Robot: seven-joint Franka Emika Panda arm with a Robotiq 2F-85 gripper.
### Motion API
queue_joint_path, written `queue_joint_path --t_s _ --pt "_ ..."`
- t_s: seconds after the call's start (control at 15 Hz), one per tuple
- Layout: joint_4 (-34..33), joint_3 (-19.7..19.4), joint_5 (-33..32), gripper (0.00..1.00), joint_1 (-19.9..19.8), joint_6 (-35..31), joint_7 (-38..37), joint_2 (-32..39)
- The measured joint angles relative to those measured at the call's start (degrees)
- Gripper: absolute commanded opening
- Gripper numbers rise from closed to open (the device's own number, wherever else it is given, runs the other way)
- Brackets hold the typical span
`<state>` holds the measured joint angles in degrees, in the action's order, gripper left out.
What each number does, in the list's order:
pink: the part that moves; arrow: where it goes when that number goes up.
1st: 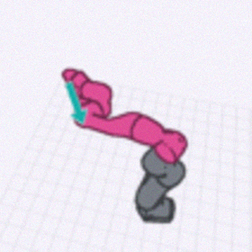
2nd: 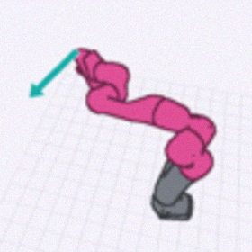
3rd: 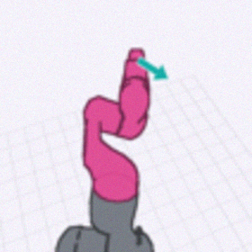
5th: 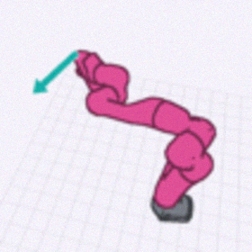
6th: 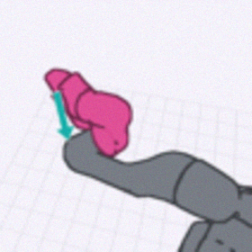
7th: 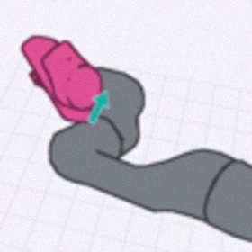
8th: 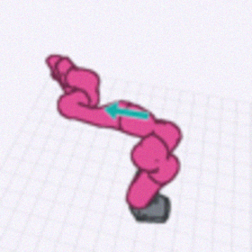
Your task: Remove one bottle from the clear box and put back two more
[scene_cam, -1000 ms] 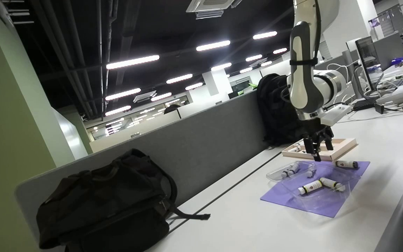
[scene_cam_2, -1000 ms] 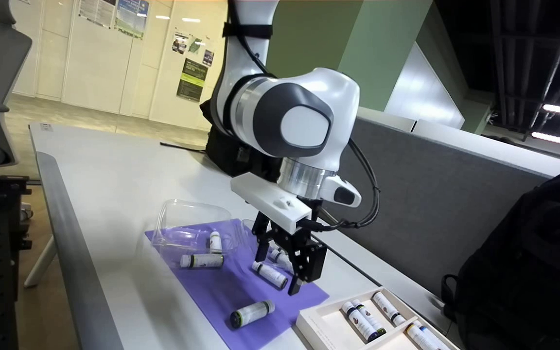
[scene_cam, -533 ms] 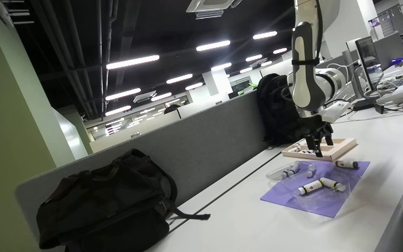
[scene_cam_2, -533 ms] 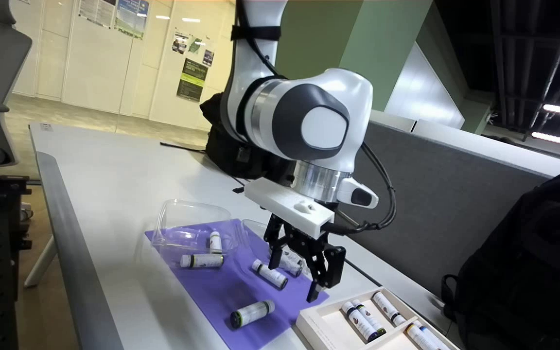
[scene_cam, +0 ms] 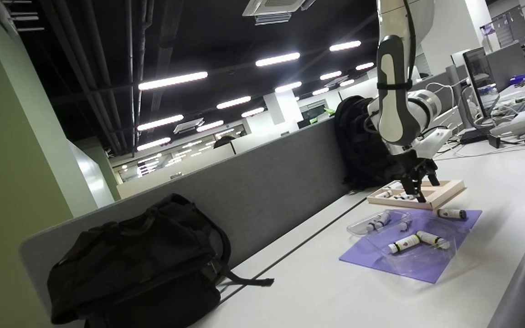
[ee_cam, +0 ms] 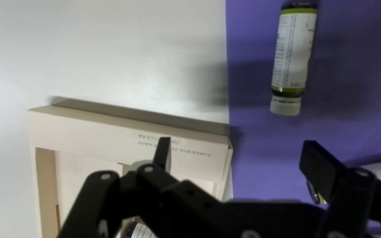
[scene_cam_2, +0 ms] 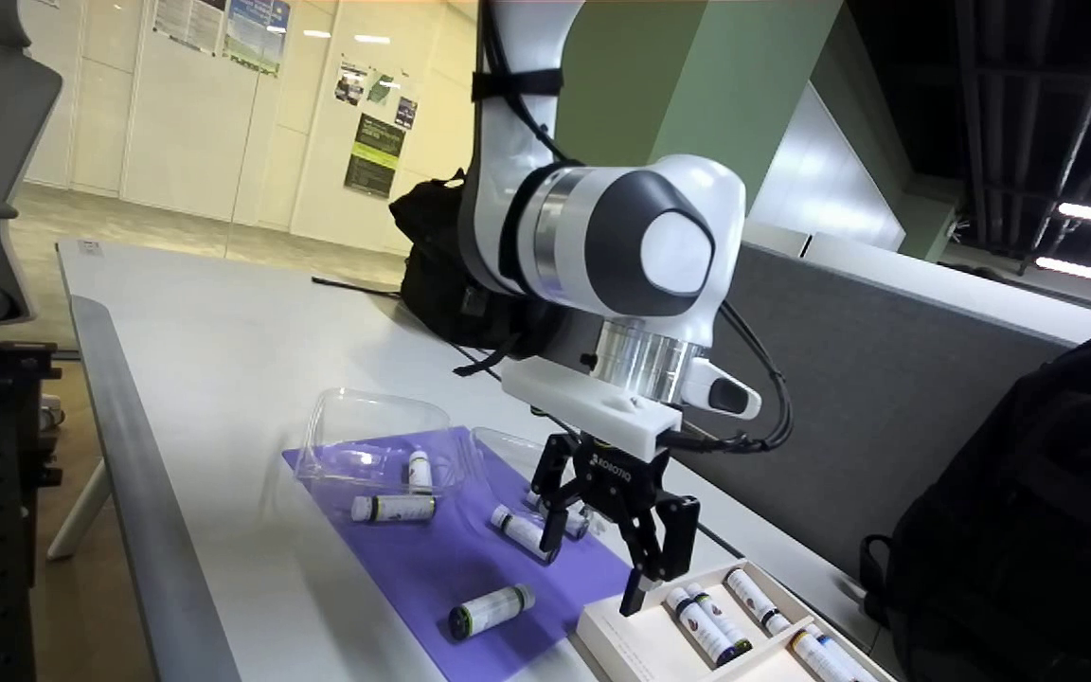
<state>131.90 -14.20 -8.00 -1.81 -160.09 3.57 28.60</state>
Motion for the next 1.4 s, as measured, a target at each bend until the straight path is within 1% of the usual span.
queue_joint_path --t_s 0.27,0.53,0.8,1.07,1.27,1.4 --pt "-1.3 1.2 0.3 1.0 0.3 0.4 -1.5 1.8" --pt "-1.4 4.2 3.1 1.0 -0.7 -0.6 -1.6 2.6" --pt "-1.1 9.1 8.1 1.0 -4.2 -6.3 -1.0 2.8" --pt "-0.8 13.6 11.6 1.0 -8.4 -10.0 0.4 3.0" --pt "-0.8 16.7 12.9 1.0 -11.7 -10.8 2.0 3.2" --pt "-0.8 17.7 13.0 1.0 -13.2 -9.9 3.2 3.2"
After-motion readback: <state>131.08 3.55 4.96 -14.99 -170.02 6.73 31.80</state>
